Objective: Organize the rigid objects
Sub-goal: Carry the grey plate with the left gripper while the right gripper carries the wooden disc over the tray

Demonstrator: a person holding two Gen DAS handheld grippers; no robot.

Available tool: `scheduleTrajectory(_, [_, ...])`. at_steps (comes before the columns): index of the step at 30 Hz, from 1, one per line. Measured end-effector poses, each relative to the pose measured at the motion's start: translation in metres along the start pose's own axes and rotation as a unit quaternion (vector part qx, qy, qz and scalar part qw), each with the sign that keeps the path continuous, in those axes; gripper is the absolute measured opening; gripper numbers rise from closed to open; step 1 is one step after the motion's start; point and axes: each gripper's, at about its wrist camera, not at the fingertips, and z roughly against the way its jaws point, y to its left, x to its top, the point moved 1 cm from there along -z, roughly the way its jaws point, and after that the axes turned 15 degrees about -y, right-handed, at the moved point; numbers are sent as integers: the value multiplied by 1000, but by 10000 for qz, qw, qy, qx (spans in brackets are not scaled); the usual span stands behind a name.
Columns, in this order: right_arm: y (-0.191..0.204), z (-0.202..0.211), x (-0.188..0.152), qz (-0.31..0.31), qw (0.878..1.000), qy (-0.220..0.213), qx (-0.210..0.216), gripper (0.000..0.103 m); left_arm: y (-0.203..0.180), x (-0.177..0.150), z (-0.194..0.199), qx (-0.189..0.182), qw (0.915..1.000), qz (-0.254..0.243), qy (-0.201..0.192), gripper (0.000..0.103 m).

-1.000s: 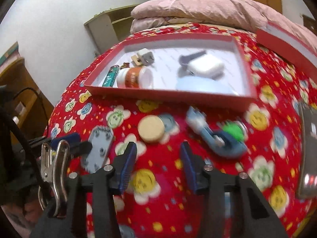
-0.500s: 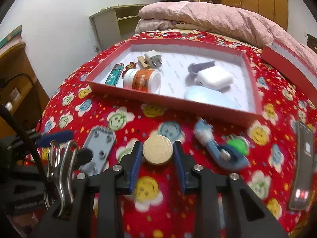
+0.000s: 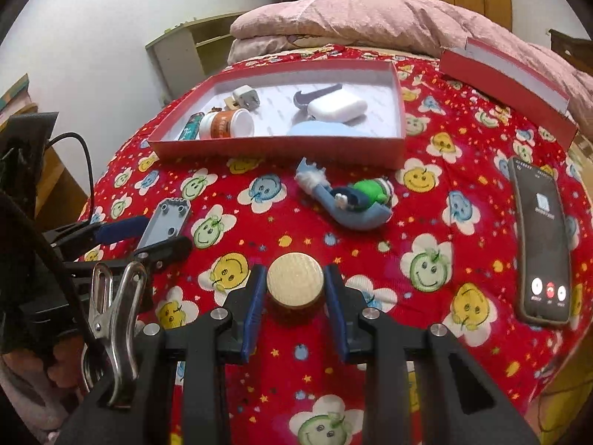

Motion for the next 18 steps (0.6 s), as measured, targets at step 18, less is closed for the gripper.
scheduleTrajectory(18, [0, -3, -6, -35, 10000, 6, -38, 33, 5, 2, 9, -193, 9997, 167, -45, 47])
